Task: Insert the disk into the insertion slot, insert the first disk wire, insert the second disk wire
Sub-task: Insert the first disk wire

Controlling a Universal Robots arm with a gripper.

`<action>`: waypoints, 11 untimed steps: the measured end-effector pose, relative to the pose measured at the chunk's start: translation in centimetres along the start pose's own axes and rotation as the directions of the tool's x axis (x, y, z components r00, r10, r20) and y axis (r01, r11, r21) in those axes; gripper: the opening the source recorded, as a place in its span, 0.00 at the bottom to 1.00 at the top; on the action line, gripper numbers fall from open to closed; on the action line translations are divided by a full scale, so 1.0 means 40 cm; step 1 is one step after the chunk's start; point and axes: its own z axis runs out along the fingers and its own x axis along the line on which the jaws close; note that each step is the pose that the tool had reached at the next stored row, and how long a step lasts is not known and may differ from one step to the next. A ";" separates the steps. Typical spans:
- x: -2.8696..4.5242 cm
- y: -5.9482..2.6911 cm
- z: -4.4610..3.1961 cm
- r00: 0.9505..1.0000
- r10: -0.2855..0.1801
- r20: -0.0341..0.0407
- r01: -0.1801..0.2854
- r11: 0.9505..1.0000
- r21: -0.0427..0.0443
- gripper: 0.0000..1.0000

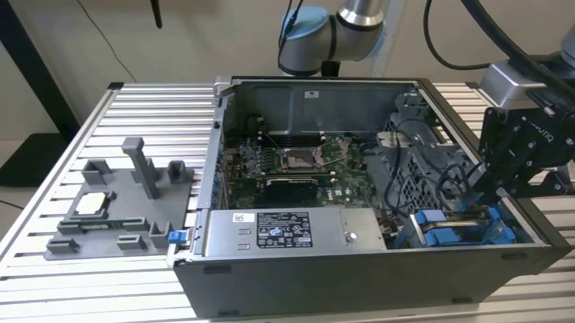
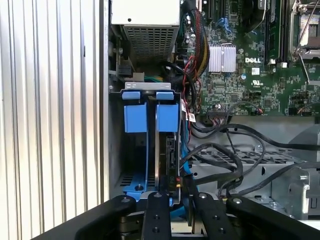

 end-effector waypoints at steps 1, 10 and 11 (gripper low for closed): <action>0.000 0.000 0.000 1.000 0.000 0.000 0.000 1.000 0.000 1.00; -0.008 -0.005 0.000 1.000 0.000 0.000 0.000 1.000 0.000 1.00; -0.010 -0.006 0.000 1.000 0.000 0.000 0.000 1.000 0.000 1.00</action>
